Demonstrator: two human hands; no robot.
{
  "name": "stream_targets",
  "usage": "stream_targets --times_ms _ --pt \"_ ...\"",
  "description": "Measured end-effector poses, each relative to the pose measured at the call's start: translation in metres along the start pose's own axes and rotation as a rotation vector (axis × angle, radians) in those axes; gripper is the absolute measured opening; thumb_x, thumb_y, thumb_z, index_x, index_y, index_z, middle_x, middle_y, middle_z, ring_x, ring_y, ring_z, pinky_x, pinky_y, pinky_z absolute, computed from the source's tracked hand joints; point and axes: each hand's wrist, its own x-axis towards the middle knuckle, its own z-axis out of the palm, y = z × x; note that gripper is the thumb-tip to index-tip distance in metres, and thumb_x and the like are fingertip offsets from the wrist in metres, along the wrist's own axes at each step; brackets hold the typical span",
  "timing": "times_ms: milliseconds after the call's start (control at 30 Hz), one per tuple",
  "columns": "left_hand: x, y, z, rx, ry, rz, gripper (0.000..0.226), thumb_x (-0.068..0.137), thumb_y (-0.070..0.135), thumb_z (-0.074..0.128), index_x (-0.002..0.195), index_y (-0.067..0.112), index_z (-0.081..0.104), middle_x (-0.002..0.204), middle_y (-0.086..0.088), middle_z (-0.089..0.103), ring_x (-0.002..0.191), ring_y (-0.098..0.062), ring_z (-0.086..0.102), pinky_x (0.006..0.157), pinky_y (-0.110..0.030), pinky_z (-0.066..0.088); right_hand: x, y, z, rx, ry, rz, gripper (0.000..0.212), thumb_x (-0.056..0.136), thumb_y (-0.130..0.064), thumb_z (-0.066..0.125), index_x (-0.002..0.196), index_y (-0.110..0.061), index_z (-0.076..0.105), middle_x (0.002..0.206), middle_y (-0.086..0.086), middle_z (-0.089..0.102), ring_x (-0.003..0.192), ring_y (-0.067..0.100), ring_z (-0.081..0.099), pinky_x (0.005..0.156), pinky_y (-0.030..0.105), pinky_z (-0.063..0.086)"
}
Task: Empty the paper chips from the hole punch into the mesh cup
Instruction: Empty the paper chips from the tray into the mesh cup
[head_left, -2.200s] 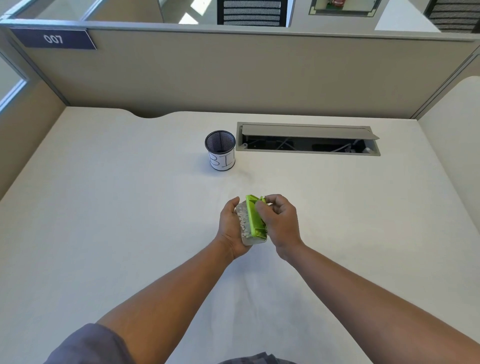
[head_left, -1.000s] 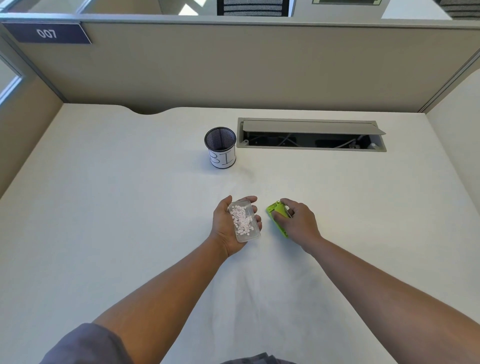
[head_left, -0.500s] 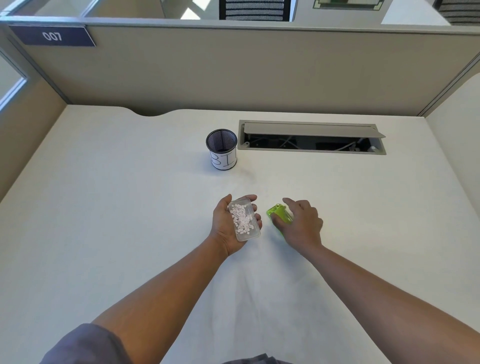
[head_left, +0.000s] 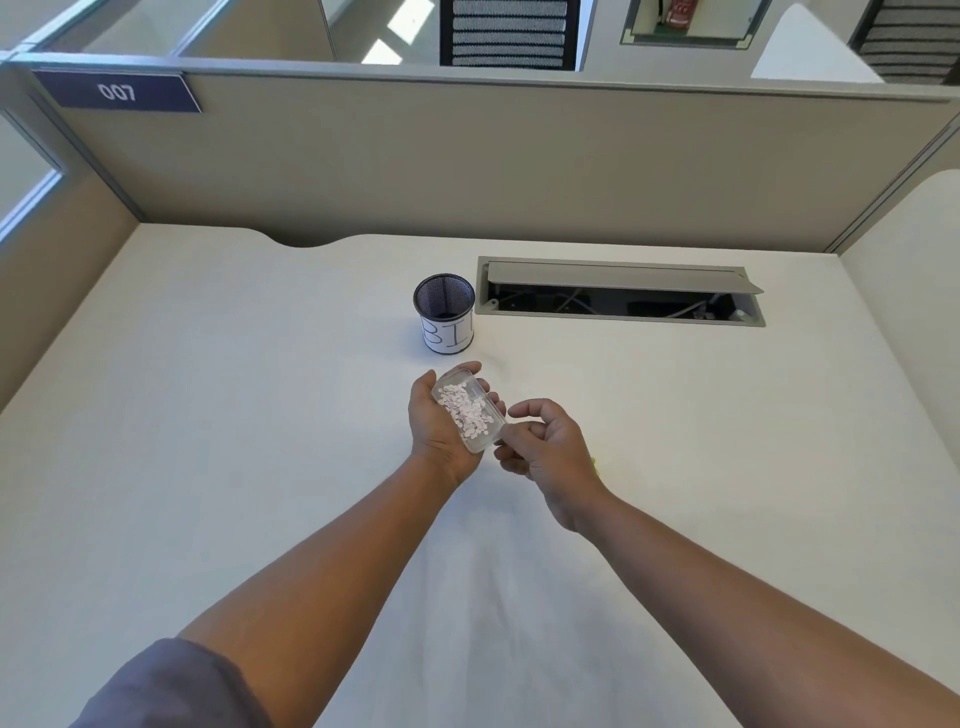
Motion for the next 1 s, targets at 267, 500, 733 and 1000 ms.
stream_targets --times_ms 267,500,733,1000 --pt "0.004 0.005 0.019 -0.044 0.058 0.074 0.038 0.090 0.034 0.040 0.094 0.007 0.067 0.069 -0.012 0.059 0.063 -0.028 0.057 0.069 -0.034 0.050 0.012 -0.007 0.017 0.219 0.131 0.049 0.016 0.093 0.000 0.067 0.104 -0.011 0.064 0.077 0.009 0.076 0.061 0.016 0.065 0.062 0.026 0.061" --pt "0.016 0.012 0.017 0.174 0.119 0.107 0.021 0.093 0.022 0.054 0.101 0.009 0.068 0.089 -0.014 0.079 0.079 -0.028 0.074 0.075 -0.039 0.060 0.033 -0.018 0.012 0.091 0.257 -0.031 0.017 0.096 -0.002 0.064 0.103 -0.016 0.070 0.093 0.014 0.077 0.066 0.016 0.066 0.067 0.028 0.061" --pt "0.022 0.023 0.021 0.232 0.179 0.179 0.027 0.107 0.021 0.043 0.108 0.008 0.066 0.081 -0.006 0.081 0.074 -0.020 0.077 0.061 -0.033 0.062 0.043 -0.019 0.008 -0.068 0.128 -0.094 0.056 0.084 -0.010 0.082 0.134 -0.023 0.059 0.114 0.001 0.069 0.082 0.010 0.072 0.086 0.028 0.057" --pt "0.024 0.029 0.026 0.257 0.180 0.191 0.025 0.107 0.021 0.044 0.102 0.010 0.066 0.089 -0.009 0.078 0.084 -0.023 0.074 0.065 -0.033 0.063 0.055 -0.022 0.007 -0.250 0.096 -0.172 0.066 0.079 -0.001 0.083 0.136 -0.023 0.058 0.094 0.013 0.071 0.078 0.013 0.067 0.085 0.034 0.058"
